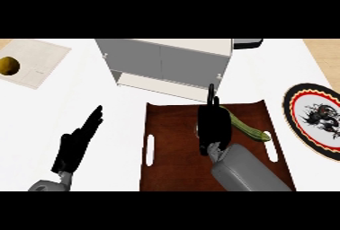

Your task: Pick the cupcake from the tray and place it in the tiered shelf

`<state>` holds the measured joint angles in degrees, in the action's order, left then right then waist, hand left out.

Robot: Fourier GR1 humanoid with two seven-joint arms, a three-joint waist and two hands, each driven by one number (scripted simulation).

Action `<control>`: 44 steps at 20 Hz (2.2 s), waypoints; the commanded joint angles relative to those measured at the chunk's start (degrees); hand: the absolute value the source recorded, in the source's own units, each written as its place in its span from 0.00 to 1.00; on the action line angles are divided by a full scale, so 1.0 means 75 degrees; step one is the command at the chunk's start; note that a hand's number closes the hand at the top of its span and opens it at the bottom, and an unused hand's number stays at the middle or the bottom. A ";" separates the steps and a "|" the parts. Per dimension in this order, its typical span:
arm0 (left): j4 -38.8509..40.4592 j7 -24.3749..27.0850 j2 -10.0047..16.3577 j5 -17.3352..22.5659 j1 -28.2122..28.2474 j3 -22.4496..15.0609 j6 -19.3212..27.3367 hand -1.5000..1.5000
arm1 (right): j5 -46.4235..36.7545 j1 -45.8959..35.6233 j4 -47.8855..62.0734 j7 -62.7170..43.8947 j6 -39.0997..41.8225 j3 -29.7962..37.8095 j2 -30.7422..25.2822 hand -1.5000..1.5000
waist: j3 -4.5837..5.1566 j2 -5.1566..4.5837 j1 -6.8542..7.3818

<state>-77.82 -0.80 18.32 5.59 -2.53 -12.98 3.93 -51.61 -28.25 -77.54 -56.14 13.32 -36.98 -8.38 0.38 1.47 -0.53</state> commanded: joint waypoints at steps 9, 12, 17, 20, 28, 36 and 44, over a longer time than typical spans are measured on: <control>0.0190 0.0014 -0.0040 -0.0114 0.0164 0.0062 -0.0065 0.50 | -0.0642 0.0581 -0.2113 -0.3851 -0.0685 0.0151 0.1101 1.00 | -0.0031 -0.0096 -0.0073; -0.0206 -0.0129 -0.0043 -0.0149 0.0414 -0.0002 0.0041 0.50 | -0.1531 0.0474 -0.2513 -0.3864 -0.0440 0.0169 0.1105 1.00 | -0.0029 -0.0035 -0.0039; -0.0023 -0.0217 0.0145 -0.0002 0.0176 0.0299 -0.0087 0.50 | -0.2530 -0.0241 -0.3910 -0.3870 0.0156 0.0616 0.1108 1.00 | -0.0024 -0.0027 -0.0175; 0.0055 0.0092 0.0044 -0.0081 0.0330 0.0293 0.0008 0.50 | -0.2872 -0.1009 -0.4271 -0.3871 -0.0029 0.1080 0.1109 1.00 | -0.0022 -0.0058 -0.0024; -0.0173 -0.0209 -0.0145 -0.0270 0.0196 -0.0076 -0.0043 0.50 | -0.2734 -0.3287 -0.3340 -0.3873 0.0961 0.2544 0.1111 1.00 | -0.0024 -0.0121 0.0233; -0.0033 -0.0299 -0.0082 -0.0121 -0.0136 0.0200 -0.0194 0.50 | -0.3239 -0.4780 -0.0843 -0.2823 0.0436 0.4280 0.1113 1.00 | -0.0033 -0.0244 0.0282; -0.0368 -0.0441 -0.0392 -0.0478 -0.0032 -0.0092 0.0055 0.50 | -0.3170 -0.6034 0.2231 -0.0981 -0.0484 0.5829 0.0804 1.00 | -0.0044 -0.0278 0.0357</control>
<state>-79.96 -2.68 17.18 3.64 -2.89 -12.16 2.69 -75.63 -68.91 -71.77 -61.53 13.24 2.65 -1.72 0.00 -0.33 1.75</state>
